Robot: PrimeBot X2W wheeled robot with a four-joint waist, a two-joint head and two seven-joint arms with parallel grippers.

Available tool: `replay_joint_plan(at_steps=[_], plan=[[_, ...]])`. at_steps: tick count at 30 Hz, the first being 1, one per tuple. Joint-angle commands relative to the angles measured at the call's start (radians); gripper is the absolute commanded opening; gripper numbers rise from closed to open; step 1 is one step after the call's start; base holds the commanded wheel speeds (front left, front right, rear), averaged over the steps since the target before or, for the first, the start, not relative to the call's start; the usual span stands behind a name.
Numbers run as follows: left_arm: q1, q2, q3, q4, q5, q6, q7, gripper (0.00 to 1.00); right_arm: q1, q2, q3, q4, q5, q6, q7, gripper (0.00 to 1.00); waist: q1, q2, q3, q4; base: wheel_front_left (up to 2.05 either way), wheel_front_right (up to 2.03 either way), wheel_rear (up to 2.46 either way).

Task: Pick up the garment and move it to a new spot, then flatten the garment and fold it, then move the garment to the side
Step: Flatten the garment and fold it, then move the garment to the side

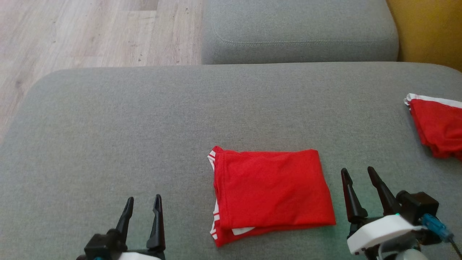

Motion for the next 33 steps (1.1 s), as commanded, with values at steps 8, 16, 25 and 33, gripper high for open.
replay_joint_plan(at_steps=[8, 16, 25, 33], plan=[[-0.031, 0.002, 0.049, -0.014, 0.019, -0.007, -0.012, 1.00, -0.031, -0.004, 0.020, -0.019, -0.015, -0.001, -0.001, 1.00, 0.0001, 0.0000, -0.002, 0.009, 0.00, 0.00, 0.00], [-0.040, -0.002, 0.050, -0.011, 0.025, -0.010, -0.012, 1.00, -0.102, -0.004, 0.021, -0.028, -0.079, -0.001, 0.114, 1.00, 0.0001, 0.0000, 0.009, 0.020, 0.00, 0.00, 0.00], [-0.064, -0.016, 0.053, -0.012, 0.034, -0.017, -0.012, 1.00, -0.187, -0.004, -0.008, 0.038, -0.085, -0.001, 0.397, 1.00, 0.0001, 0.0000, 0.062, 0.064, 0.00, 0.00, 0.00], [-0.093, -0.052, 0.077, -0.006, 0.065, -0.036, -0.013, 1.00, -0.274, -0.004, -0.040, 0.175, -0.042, -0.001, 0.533, 1.00, 0.0001, 0.0000, 0.159, 0.118, 0.00, 0.00, 0.00]])
